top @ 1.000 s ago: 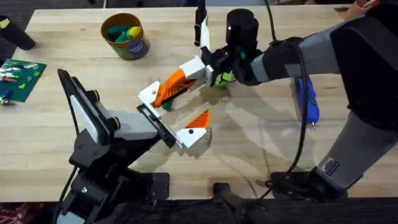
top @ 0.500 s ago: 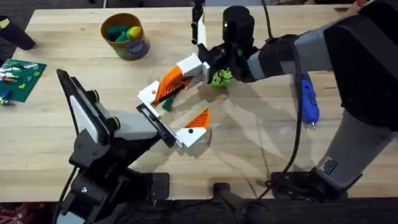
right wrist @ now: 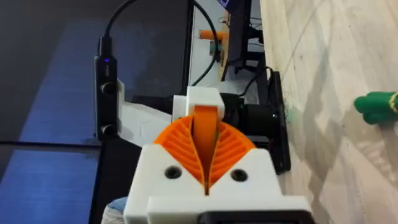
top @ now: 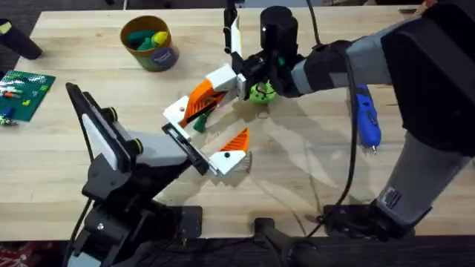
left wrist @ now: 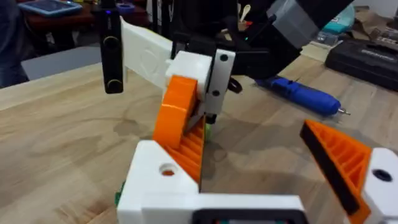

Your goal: Pick up the gripper from the table and insert it into the empty holder that is missing its gripper. Then pick up a screw, insert it into the mounting hole, and use the screwdriver to tighten it. Finally, clean up the table by picking up the vegetable and placing it into the bucket.

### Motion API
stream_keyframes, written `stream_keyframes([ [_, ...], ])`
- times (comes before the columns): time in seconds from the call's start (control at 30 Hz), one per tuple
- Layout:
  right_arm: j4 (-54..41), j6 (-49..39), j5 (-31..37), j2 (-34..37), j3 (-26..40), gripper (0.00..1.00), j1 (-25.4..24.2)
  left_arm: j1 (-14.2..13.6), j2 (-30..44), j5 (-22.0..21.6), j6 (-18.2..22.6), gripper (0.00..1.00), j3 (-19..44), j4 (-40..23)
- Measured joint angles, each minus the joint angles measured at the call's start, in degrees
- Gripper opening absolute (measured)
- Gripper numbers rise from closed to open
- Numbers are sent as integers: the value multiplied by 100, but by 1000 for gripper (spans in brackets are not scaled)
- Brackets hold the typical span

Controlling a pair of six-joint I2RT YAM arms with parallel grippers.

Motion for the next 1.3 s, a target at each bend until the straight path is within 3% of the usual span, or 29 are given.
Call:
stream_keyframes([
  [1.3,-74,-71,0,0,84,14,15,0,-4,-49,88,988,0,2],
])
